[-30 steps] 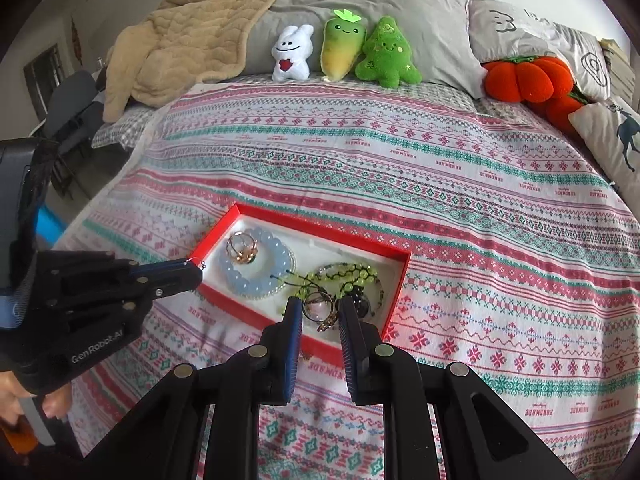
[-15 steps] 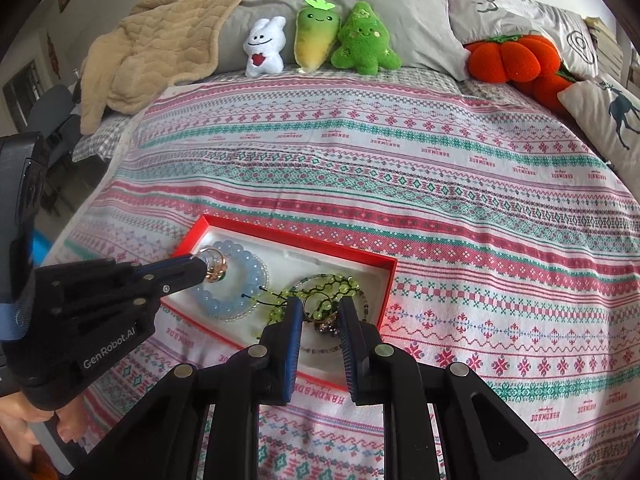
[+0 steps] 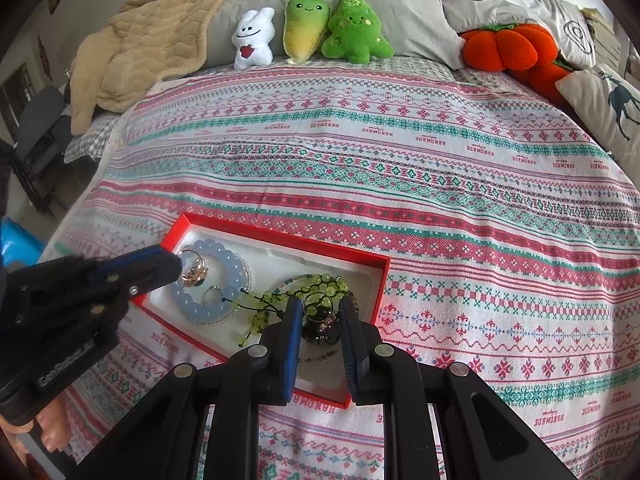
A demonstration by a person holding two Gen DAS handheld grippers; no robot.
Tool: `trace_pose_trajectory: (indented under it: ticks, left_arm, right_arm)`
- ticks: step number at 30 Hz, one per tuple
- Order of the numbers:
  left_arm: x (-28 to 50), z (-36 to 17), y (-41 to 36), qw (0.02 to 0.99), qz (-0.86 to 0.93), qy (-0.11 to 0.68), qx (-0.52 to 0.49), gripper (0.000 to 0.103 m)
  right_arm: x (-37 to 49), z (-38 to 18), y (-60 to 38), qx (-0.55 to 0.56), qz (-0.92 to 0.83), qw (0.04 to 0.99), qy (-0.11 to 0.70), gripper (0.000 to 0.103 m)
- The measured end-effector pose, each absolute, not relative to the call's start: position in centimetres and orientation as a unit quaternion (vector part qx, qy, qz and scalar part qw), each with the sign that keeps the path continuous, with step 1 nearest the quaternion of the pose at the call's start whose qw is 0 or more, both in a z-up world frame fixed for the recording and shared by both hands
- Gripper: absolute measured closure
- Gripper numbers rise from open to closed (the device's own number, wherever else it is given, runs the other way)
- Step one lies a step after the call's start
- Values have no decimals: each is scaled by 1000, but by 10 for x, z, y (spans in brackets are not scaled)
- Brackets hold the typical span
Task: Organize jewelry
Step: 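Open the left tool over the box while the right tool opens to release the ring, then move the left tool to another small gold earring beside the box and grasp it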
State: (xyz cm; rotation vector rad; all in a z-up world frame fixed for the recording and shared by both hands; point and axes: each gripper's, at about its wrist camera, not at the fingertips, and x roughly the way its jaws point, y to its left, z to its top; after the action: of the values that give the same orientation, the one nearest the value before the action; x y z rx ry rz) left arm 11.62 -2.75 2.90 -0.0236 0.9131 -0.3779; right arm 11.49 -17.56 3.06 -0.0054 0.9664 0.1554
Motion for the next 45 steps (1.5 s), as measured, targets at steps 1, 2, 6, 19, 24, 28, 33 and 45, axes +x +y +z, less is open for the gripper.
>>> trace_pose_trajectory:
  ticks: [1, 2, 6, 19, 24, 28, 33, 45]
  left_arm:
    - [115, 30, -26, 881, -180, 437, -11, 82]
    - [114, 31, -23, 881, -179, 437, -12, 80]
    - [110, 33, -12, 883, -167, 438, -13, 62]
    - [94, 28, 12, 882, -132, 453, 2, 32]
    - [87, 17, 18, 869, -127, 479, -5, 29]
    - [79, 12, 19, 865, -125, 487, 6, 26]
    - [72, 4, 18, 858, -124, 498, 18, 23]
    - [61, -13, 17, 844, -125, 520, 29, 22]
  right_arm:
    - [115, 31, -176, -2, 75, 883, 464, 84]
    - [115, 31, -176, -1, 75, 883, 464, 84]
    - [118, 32, -174, 0, 83, 882, 463, 83]
    - [104, 43, -180, 15, 81, 886, 456, 42]
    - [94, 48, -185, 24, 78, 885, 458, 40]
    - [85, 45, -188, 26, 71, 880, 469, 36]
    - [69, 35, -188, 30, 70, 866, 493, 34]
    - [50, 10, -187, -9, 69, 853, 518, 31]
